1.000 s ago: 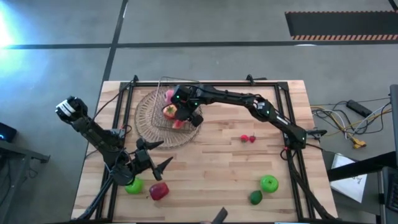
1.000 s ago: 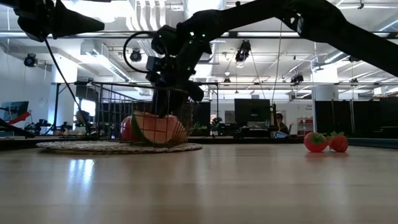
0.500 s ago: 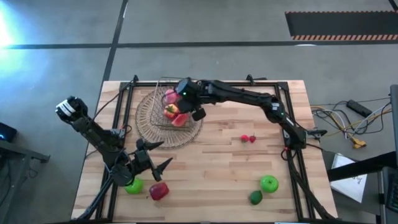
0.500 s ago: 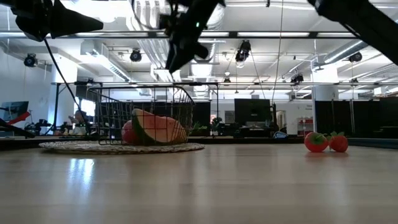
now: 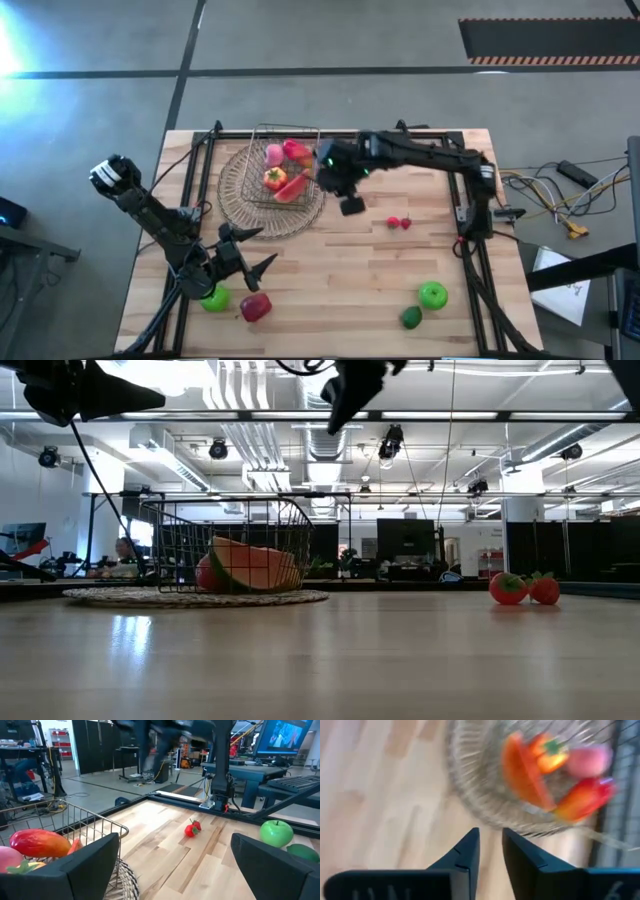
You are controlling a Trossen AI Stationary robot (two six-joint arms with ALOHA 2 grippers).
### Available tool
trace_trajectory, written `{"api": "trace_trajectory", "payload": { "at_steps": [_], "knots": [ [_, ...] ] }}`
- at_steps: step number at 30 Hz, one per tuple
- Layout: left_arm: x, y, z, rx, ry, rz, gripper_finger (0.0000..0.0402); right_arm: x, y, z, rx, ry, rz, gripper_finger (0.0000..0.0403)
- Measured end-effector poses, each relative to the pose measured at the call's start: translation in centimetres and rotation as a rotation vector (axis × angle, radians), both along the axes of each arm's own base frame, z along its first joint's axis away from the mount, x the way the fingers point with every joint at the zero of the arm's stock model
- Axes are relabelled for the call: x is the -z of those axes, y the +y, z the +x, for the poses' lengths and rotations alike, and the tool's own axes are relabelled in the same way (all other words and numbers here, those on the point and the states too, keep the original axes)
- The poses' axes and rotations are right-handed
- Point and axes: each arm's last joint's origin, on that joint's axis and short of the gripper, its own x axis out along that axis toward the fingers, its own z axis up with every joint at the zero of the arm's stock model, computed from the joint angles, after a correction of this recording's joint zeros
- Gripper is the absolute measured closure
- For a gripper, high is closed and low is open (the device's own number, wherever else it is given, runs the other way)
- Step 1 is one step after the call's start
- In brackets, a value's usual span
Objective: Build produce basket
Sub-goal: Put the left green apple into the basket
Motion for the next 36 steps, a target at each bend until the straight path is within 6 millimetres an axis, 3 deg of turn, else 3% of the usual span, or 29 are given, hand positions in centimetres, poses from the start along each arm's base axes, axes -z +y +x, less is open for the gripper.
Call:
{"api": "trace_trajectory", "payload": {
  "at_steps": [7,19,27,33,36],
  "knots": [
    [0.0,0.0,0.0,0.000,-0.001,-0.001,0.0033,6.0,4.9,-3.4,0.017,0.004,0.065,0.0364],
    [0.1,0.3,0.2,-0.007,0.000,-0.004,0.0033,15.2,13.8,-8.1,-0.028,-0.335,0.316,0.0372],
    [0.1,1.8,1.5,-0.067,-0.001,-0.013,0.0033,19.6,15.9,-9.7,0.011,-0.473,0.373,0.0371],
    [0.0,3.5,2.9,-0.112,-0.028,-0.068,0.0033,21.2,17.0,-9.2,0.004,-0.559,0.362,0.0371],
    [-0.1,3.9,3.7,-0.025,-0.028,-0.120,0.0033,21.9,17.4,-8.6,-0.005,-0.550,0.354,0.0371]
  ]
}}
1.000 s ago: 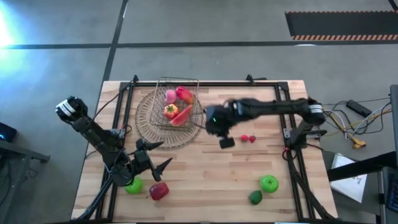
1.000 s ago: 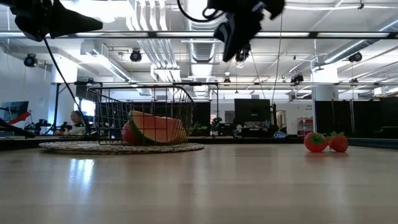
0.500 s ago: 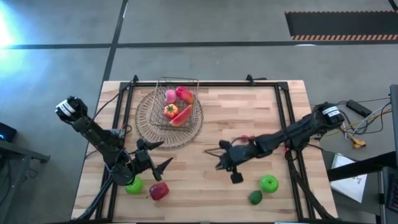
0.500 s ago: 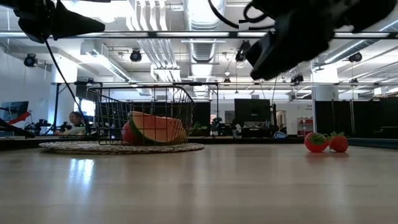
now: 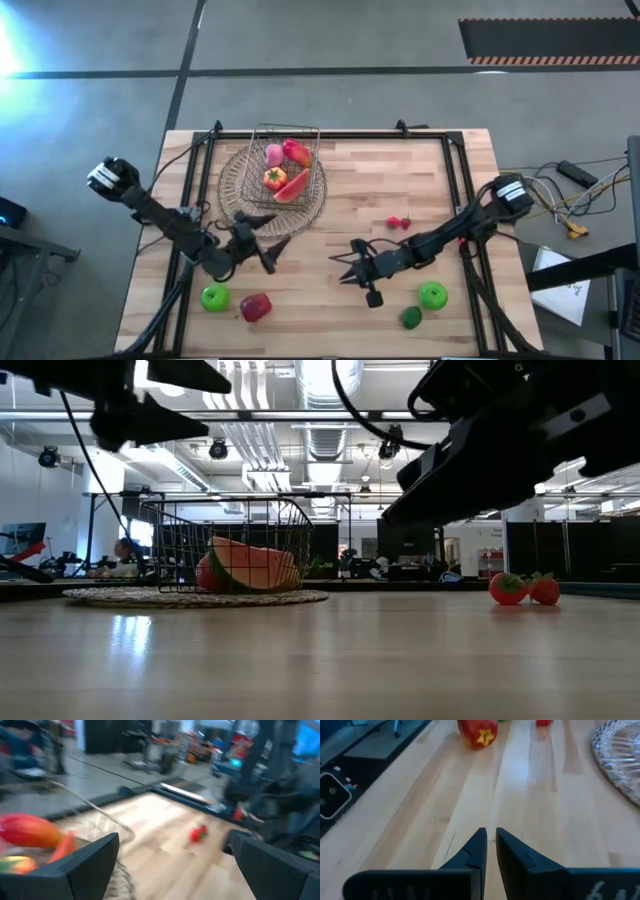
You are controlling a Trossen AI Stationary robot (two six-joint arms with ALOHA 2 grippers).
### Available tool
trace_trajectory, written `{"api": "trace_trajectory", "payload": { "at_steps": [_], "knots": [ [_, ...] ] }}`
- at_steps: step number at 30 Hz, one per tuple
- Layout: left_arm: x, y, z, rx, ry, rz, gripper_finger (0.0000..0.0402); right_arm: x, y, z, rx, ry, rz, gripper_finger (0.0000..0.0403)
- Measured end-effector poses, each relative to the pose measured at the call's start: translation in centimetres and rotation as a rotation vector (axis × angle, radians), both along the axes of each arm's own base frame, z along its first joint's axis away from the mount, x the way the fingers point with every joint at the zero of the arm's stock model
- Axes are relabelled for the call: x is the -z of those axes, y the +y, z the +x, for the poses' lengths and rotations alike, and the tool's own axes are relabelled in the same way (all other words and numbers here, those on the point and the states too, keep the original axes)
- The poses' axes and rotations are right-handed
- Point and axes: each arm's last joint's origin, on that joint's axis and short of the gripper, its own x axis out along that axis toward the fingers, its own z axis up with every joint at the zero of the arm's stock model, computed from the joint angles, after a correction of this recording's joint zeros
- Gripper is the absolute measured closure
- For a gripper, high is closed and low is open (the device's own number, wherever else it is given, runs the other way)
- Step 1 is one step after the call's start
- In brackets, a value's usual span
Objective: Build produce basket
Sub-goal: Put the left green apple into the basket
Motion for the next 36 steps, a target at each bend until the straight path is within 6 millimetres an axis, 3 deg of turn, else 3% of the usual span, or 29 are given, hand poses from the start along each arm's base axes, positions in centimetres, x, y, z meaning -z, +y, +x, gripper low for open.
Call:
{"api": "trace_trajectory", "payload": {
  "at_steps": [5,9,13,16,21,28,36],
  "knots": [
    [-1.9,-1.0,1.7,0.064,0.067,0.117,0.0033,1.1,0.7,0.7,-0.006,0.015,-0.007,0.0371],
    [-3.9,-3.1,3.5,0.074,0.189,0.268,0.0033,1.3,1.4,1.3,-0.015,-0.081,0.029,0.0371],
    [-5.0,-5.3,4.9,0.113,0.324,0.302,0.0033,2.2,2.0,1.7,0.025,-0.179,0.032,0.0371],
    [-5.9,-6.5,5.3,0.190,0.433,0.187,0.0033,3.1,2.2,1.8,0.027,-0.203,0.039,0.0371],
    [-6.2,-7.0,4.9,0.235,0.678,-0.184,0.0033,3.7,2.4,2.3,0.026,-0.195,0.036,0.0371],
    [-4.1,-7.0,3.0,0.122,0.938,-0.480,0.0033,3.0,2.9,2.2,-0.005,-0.227,0.013,0.0371],
    [-3.4,-8.0,-0.2,-0.077,1.037,-0.650,0.0033,3.0,3.7,1.8,-0.045,-0.238,-0.023,0.0371]
  ]
}}
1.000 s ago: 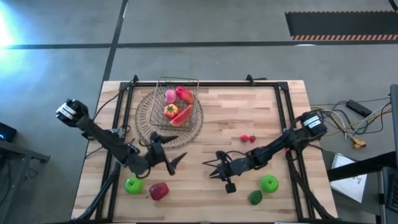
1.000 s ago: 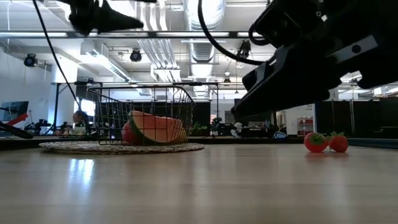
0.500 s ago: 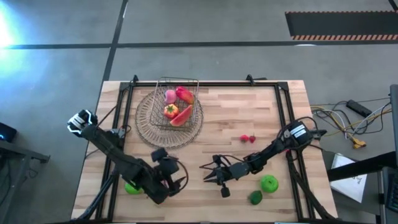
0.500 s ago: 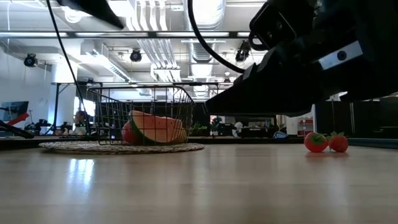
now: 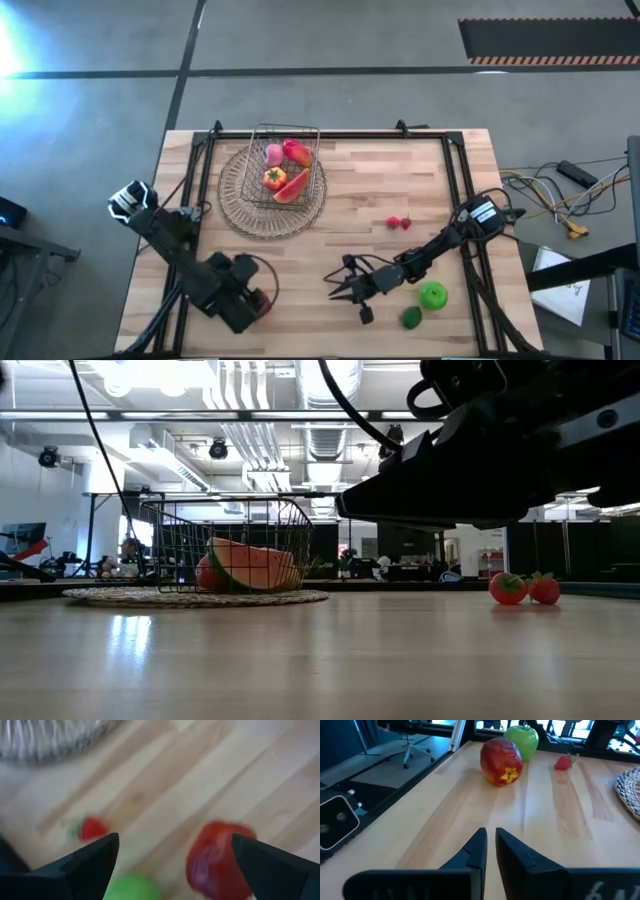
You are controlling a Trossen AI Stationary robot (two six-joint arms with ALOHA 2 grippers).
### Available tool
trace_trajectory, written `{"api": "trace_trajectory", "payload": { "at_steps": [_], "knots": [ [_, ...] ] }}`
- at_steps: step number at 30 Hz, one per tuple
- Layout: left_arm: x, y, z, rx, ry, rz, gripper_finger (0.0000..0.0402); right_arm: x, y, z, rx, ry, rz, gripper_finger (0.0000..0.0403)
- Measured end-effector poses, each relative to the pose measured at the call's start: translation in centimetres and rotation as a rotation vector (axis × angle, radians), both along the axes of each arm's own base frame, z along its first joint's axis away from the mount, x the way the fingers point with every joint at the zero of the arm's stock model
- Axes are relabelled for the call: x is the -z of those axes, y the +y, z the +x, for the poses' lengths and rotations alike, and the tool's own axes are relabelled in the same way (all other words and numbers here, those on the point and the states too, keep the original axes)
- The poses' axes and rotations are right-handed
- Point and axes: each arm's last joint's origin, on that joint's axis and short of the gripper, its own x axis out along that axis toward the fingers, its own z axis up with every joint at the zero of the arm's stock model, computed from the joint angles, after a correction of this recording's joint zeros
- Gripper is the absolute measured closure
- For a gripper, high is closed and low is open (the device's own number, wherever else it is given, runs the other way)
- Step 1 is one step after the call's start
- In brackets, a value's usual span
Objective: Build produce basket
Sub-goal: Put the left green apple into the basket
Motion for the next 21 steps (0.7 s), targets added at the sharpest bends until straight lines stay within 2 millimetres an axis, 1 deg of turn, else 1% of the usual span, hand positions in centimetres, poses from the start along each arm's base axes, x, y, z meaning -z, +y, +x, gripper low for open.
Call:
{"api": "trace_trajectory", "payload": {
  "at_steps": [3,7,10,13,17,21],
  "knots": [
    [0.0,-1.0,-1.2,-0.063,0.050,-0.075,0.0033,0.0,0.0,0.0,-0.003,-0.002,-0.007,0.0371],
    [0.1,-2.3,-3.3,-0.142,0.189,-0.152,0.0033,0.0,0.0,0.0,-0.003,-0.002,-0.007,0.0371],
    [0.0,-3.0,-5.0,-0.193,0.273,-0.164,0.0033,0.0,0.0,0.0,-0.004,-0.002,-0.007,0.0371],
    [-0.1,-3.6,-6.1,-0.210,0.281,-0.164,0.0038,0.0,0.0,0.0,-0.004,-0.002,-0.007,0.0371],
    [-0.1,-3.7,-6.6,-0.208,0.287,-0.150,0.0066,0.0,0.0,0.0,-0.005,-0.002,-0.007,0.0371],
    [0.2,-3.0,-7.0,-0.208,0.292,-0.137,0.0107,0.0,0.0,0.0,-0.005,-0.002,-0.006,0.0371]
  ]
}}
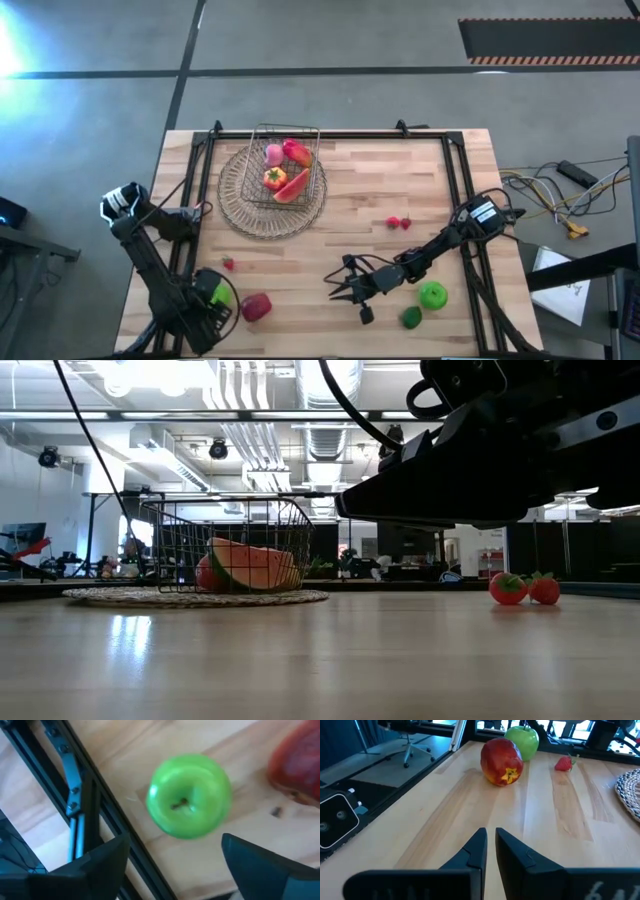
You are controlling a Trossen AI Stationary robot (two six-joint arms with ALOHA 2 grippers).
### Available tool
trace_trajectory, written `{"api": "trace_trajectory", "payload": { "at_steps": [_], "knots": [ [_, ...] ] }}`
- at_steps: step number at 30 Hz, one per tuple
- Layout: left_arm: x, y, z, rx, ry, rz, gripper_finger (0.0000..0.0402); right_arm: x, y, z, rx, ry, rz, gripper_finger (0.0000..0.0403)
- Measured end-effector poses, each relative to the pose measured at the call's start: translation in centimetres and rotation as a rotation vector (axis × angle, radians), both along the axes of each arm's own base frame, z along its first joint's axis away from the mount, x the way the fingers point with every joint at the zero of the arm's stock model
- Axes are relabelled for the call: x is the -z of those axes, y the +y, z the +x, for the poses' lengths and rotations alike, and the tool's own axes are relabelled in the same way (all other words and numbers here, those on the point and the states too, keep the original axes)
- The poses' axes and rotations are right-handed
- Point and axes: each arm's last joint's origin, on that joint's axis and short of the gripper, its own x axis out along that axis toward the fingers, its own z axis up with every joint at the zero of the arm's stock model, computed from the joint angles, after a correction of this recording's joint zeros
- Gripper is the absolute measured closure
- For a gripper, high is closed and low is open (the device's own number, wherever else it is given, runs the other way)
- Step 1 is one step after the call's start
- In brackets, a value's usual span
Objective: Build produce basket
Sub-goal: Put the left green apple into the basket
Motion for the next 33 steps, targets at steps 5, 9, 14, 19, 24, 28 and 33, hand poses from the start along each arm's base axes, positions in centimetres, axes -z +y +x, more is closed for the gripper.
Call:
{"api": "trace_trajectory", "payload": {
  "at_steps": [5,9,14,19,24,28,33],
  "knots": [
    [1.2,1.5,-0.9,-0.022,-0.003,0.002,0.0145,0.0,0.0,0.0,-0.001,0.000,0.001,0.0371],
    [1.6,2.5,-1.3,-0.018,-0.069,-0.009,0.0161,0.0,0.0,0.0,-0.001,0.000,0.001,0.0371],
    [2.4,3.4,-1.8,-0.023,-0.135,-0.061,0.0174,0.0,0.0,0.0,0.000,0.001,0.004,0.0371],
    [3.2,3.5,-1.8,-0.030,-0.184,-0.139,0.0189,0.0,0.0,0.0,0.000,0.003,0.007,0.0371],
    [3.3,3.5,-1.8,-0.030,-0.199,-0.159,0.0210,0.0,0.1,-0.1,-0.003,0.003,0.007,0.0371],
    [3.3,3.5,-1.8,-0.028,-0.197,-0.163,0.0232,0.0,0.1,-0.1,-0.003,0.004,0.007,0.0371],
    [3.3,3.6,-1.9,-0.020,-0.193,-0.156,0.0256,0.0,0.1,-0.1,-0.002,0.004,0.007,0.0371]
  ]
}}
